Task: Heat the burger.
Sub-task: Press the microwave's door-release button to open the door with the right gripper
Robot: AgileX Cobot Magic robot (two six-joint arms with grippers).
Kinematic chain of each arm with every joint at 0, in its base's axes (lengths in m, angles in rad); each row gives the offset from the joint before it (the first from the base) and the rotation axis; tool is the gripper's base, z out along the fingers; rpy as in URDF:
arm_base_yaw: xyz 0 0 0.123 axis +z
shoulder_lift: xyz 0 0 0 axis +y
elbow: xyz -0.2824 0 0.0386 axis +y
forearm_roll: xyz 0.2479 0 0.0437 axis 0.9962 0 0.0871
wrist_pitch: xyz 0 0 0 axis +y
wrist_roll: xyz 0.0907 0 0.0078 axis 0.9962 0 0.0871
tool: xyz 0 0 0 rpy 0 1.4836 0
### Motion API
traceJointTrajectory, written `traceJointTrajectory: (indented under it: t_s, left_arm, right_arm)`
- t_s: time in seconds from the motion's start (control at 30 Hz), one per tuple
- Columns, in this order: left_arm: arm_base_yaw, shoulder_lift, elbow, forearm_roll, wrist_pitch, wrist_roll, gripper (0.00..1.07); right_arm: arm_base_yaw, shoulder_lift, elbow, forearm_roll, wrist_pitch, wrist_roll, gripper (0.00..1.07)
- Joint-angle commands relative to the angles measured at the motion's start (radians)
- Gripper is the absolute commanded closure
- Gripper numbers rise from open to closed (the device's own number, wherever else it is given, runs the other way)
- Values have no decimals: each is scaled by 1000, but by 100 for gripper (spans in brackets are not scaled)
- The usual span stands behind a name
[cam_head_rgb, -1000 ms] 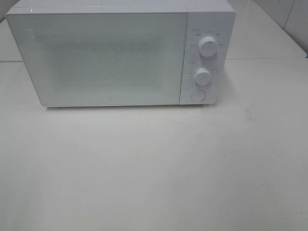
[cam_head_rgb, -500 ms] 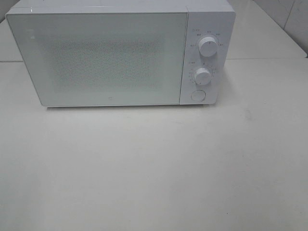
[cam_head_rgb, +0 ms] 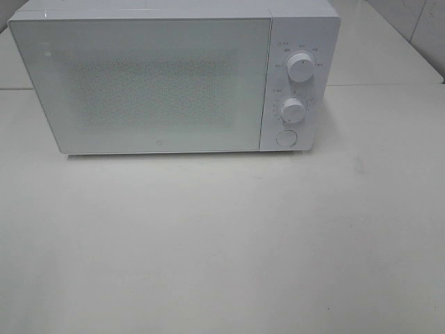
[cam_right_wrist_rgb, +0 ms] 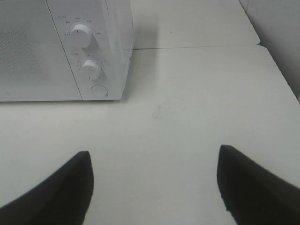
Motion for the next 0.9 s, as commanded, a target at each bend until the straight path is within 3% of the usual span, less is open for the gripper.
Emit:
traceJointTrajectory:
  t_s: [0.03,0.67,0.9]
  left_arm:
    - [3,-16,1,-7,-2,0,9]
    - [3,-16,1,-7,-2,0,9]
    - [3,-16,1,-7,-2,0,9]
  right_arm:
    - [-6,54,-1,-3,-99,-10,36]
    - [-6,455,35,-3,-515,-7,36]
    - [-6,620,35,-7,-753,-4,36]
